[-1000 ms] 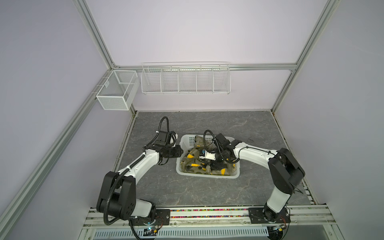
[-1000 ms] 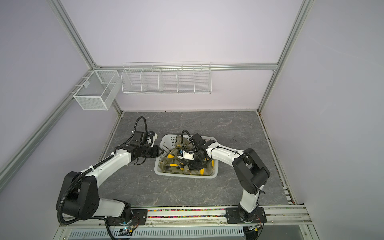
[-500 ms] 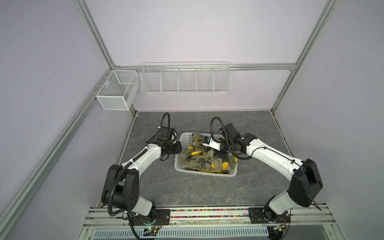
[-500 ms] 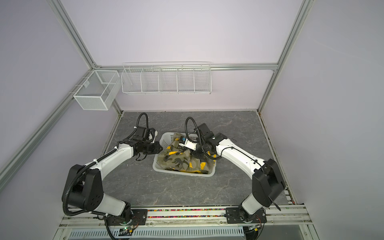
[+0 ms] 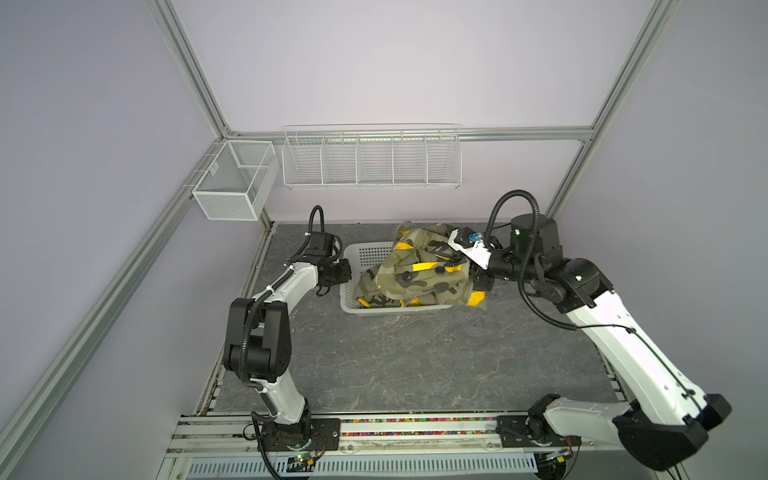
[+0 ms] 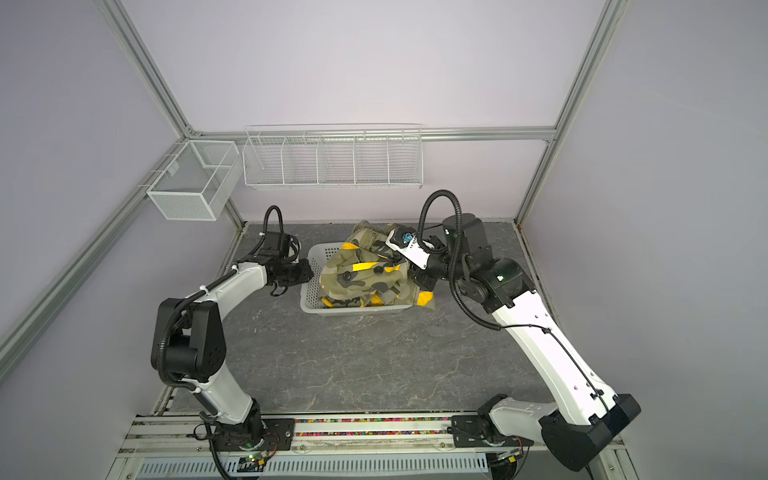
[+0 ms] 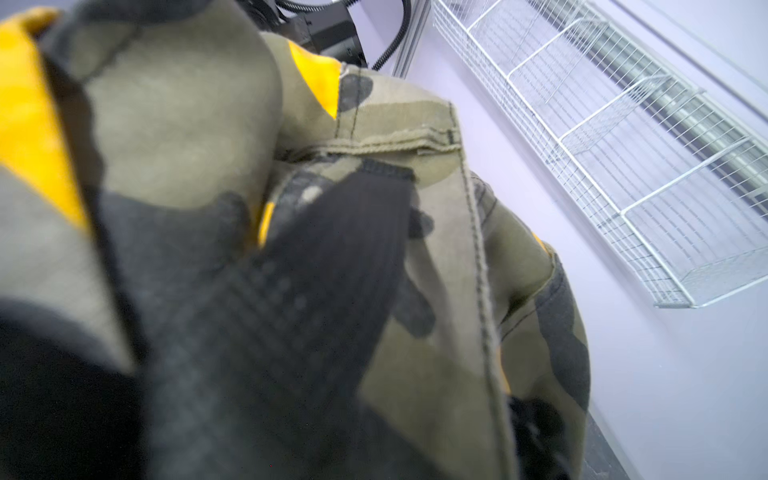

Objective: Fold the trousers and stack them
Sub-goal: 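Lift the trousers out of the basket with the right gripper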

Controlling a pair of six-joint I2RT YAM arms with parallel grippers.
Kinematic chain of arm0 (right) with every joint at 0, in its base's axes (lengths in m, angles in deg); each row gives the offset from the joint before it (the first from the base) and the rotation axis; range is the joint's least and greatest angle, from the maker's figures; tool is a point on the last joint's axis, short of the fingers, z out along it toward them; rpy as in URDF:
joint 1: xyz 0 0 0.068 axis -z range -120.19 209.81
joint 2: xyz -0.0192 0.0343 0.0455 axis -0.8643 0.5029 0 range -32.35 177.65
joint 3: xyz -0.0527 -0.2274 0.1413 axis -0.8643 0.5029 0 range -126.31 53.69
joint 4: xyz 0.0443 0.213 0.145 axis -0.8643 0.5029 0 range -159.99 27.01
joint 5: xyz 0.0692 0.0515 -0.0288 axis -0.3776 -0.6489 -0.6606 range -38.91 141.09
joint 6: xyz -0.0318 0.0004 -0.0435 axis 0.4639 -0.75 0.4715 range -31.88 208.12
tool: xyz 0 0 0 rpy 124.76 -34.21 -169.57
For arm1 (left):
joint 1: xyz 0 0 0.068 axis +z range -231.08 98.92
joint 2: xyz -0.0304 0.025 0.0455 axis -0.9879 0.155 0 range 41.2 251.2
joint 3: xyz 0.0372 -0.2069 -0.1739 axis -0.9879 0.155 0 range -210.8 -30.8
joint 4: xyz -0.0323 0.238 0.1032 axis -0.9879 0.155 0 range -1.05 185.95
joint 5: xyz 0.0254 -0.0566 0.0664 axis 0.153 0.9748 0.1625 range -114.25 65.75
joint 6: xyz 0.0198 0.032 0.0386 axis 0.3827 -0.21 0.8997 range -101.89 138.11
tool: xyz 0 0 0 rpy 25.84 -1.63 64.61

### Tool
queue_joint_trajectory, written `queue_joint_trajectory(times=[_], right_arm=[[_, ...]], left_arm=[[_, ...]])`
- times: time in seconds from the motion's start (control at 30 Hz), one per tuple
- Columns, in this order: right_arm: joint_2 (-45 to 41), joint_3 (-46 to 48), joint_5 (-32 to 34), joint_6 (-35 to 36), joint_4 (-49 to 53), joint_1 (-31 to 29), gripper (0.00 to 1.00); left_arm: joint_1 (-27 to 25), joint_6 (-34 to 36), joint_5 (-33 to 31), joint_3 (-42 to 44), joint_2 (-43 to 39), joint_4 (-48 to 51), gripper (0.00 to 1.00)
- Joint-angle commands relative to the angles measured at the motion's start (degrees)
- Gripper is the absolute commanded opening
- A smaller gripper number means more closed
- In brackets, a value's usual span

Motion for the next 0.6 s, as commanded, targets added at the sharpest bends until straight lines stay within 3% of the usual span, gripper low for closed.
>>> queue_joint_trajectory(times=[0.0,0.1,0.33,0.57], right_arm=[[-4.5,-4.4,-0.6,0.7,-1.9,-0.8,0.14],[-7.3,-5.7,4.2,4.1,-2.3,-1.2,0.13],[-14.8,-2.7,23.5,15.7,-8.4,-1.0,0.14],[-17.2,-3.4,38.2,27.1,-7.6,-0.9,0.16]], left_arm=[[1.6,1.5,-2.7,-5.6,3.9,0.5,0.18],[2.5,2.1,-4.9,-9.8,7.3,1.3,0.17],[3.4,2.9,-10.0,-17.9,13.5,2.9,0.17],[3.7,3.7,-16.8,-23.6,17.7,4.8,0.17]])
